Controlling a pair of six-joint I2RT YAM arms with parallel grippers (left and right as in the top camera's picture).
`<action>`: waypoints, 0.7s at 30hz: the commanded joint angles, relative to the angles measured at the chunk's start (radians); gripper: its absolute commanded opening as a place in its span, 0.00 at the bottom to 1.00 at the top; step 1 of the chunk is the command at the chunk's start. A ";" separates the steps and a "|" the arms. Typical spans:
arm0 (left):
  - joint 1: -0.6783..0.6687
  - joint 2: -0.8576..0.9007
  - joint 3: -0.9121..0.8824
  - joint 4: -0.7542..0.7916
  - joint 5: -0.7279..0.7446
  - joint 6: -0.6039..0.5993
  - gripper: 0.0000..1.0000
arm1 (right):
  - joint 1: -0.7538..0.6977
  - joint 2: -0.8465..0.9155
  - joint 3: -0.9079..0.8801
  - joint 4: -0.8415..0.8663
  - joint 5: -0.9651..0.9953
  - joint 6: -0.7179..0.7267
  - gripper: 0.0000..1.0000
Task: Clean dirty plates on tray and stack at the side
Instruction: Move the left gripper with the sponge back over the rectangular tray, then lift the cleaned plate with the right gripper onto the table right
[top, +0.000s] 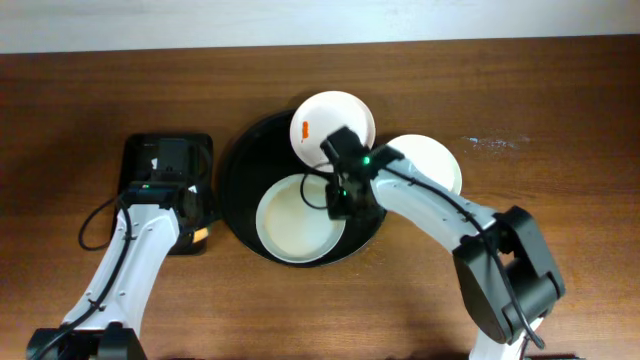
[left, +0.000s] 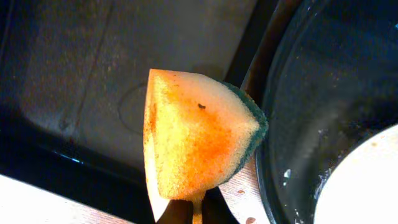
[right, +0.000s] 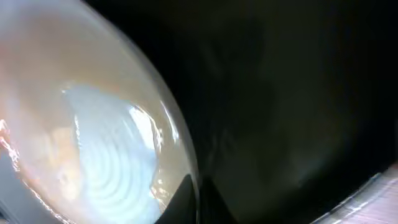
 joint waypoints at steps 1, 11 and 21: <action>0.003 -0.013 -0.007 0.000 0.006 -0.005 0.00 | 0.005 -0.014 0.137 -0.062 0.181 -0.079 0.04; 0.003 -0.013 -0.007 0.000 0.003 0.003 0.00 | 0.055 -0.014 0.254 -0.145 0.529 -0.260 0.04; 0.003 -0.013 -0.007 0.012 0.003 0.003 0.00 | 0.302 -0.014 0.270 -0.107 1.014 -0.328 0.04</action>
